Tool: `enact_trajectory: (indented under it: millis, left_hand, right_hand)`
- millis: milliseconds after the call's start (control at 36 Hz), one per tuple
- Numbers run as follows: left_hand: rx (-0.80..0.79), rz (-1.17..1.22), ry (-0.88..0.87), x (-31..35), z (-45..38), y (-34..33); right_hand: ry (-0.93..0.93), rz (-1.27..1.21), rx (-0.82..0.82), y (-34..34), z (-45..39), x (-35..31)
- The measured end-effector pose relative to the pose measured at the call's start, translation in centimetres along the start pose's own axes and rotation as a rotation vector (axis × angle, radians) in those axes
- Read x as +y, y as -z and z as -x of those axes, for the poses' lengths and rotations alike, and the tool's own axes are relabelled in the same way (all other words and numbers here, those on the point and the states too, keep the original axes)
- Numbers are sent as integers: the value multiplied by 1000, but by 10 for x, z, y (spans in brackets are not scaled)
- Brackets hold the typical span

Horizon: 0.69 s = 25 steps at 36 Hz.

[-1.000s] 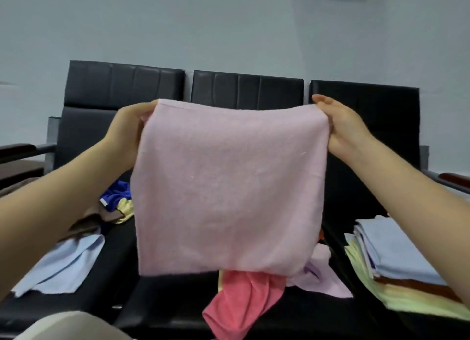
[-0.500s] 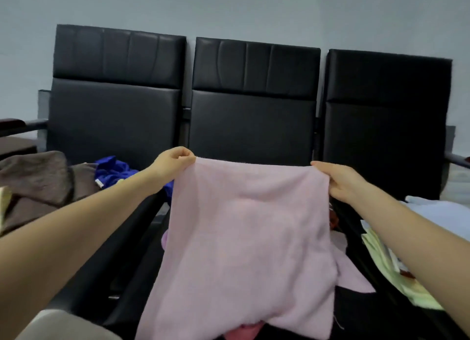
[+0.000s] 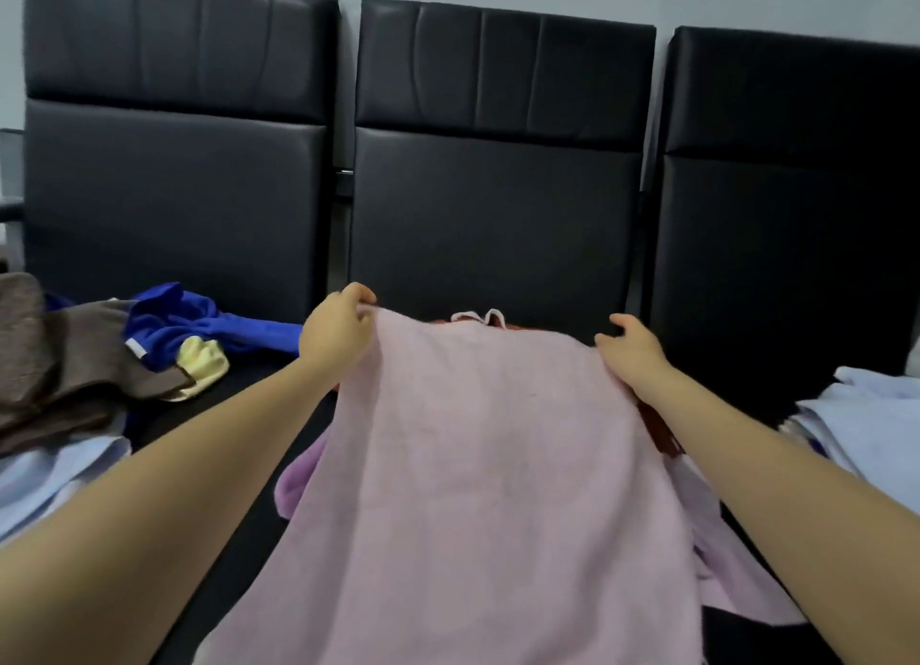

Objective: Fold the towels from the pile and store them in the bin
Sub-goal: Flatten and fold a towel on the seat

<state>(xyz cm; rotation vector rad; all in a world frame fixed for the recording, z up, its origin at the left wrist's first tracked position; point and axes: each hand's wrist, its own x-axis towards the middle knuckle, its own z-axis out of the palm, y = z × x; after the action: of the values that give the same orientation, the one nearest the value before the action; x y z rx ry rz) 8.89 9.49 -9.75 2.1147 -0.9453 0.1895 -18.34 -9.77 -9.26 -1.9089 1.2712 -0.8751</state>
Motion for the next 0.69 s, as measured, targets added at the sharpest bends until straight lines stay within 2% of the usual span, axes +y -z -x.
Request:
enact_trajectory:
  millis: [56, 111, 222, 306, 417, 500, 583, 694]
  left_hand:
    - [-89, -95, 46, -6, 3, -9]
    - [-115, -105, 51, -7, 13, -13]
    - [-145, -85, -164, 2, 53, 2]
    - [-184, -5, -296, 5, 87, 15]
    - [-338, 146, -327, 23, 134, 33]
    - [-462, 154, -370, 36, 159, 40]
    - [-539, 145, -465, 41, 187, 46]
    - [-654, 22, -614, 35, 222, 49]
  right_hand:
    - [-74, 132, -108, -8, 2, 4]
    - [-46, 187, -84, -10, 8, 9]
    - [41, 182, 13, 5, 39, 14]
    - [21, 15, -27, 23, 78, 9]
    - [-86, -213, -6, 51, 141, 22]
    - [-237, -275, -112, 66, 178, 36]
    - [-278, -139, -248, 73, 206, 41]
    - [-271, 83, -293, 74, 237, 44]
